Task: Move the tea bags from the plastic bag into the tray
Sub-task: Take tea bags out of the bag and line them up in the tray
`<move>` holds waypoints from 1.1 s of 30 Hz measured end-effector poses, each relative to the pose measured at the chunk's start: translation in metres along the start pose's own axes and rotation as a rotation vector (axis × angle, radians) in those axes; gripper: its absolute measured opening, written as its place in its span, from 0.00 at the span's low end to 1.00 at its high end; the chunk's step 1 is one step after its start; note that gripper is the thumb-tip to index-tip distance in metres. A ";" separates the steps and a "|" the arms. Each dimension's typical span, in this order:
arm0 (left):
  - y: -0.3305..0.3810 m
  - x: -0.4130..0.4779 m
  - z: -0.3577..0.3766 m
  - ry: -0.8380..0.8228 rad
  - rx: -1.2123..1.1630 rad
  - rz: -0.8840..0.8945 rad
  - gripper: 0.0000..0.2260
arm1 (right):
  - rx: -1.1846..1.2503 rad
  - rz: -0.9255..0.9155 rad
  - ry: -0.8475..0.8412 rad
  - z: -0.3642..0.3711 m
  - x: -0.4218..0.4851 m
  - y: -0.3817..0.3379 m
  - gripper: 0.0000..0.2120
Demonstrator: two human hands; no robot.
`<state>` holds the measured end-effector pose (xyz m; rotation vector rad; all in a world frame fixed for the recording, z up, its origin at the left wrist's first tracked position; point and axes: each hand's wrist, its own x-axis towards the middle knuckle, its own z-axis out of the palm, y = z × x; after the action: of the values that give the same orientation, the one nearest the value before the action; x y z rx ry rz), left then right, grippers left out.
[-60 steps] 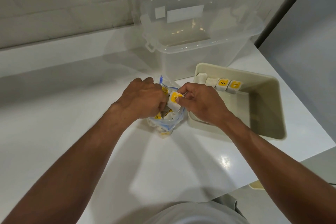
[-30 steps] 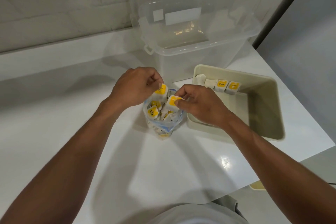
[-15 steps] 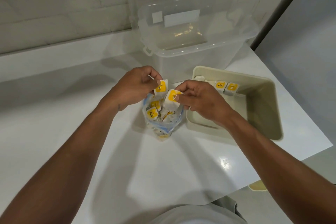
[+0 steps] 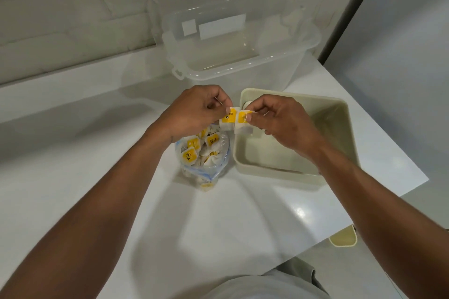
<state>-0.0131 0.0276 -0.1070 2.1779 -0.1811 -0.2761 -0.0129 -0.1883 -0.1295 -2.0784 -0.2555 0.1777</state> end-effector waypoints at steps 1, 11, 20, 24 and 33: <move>0.002 0.004 0.003 0.007 0.030 0.005 0.03 | -0.016 0.009 -0.001 -0.007 -0.001 0.003 0.03; 0.032 0.053 0.069 -0.070 0.385 0.124 0.03 | -0.453 0.078 0.027 -0.070 -0.014 0.058 0.08; 0.050 0.089 0.123 -0.014 0.570 0.162 0.04 | -0.769 0.239 0.185 -0.098 -0.022 0.078 0.02; 0.056 0.104 0.140 0.007 0.549 0.152 0.04 | -0.872 0.127 0.273 -0.108 -0.019 0.090 0.03; 0.063 0.117 0.167 0.050 0.543 0.128 0.04 | -1.006 0.123 0.227 -0.121 -0.011 0.109 0.04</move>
<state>0.0539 -0.1663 -0.1657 2.6920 -0.4031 -0.1045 0.0161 -0.3454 -0.1634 -3.0843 -0.0696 -0.1577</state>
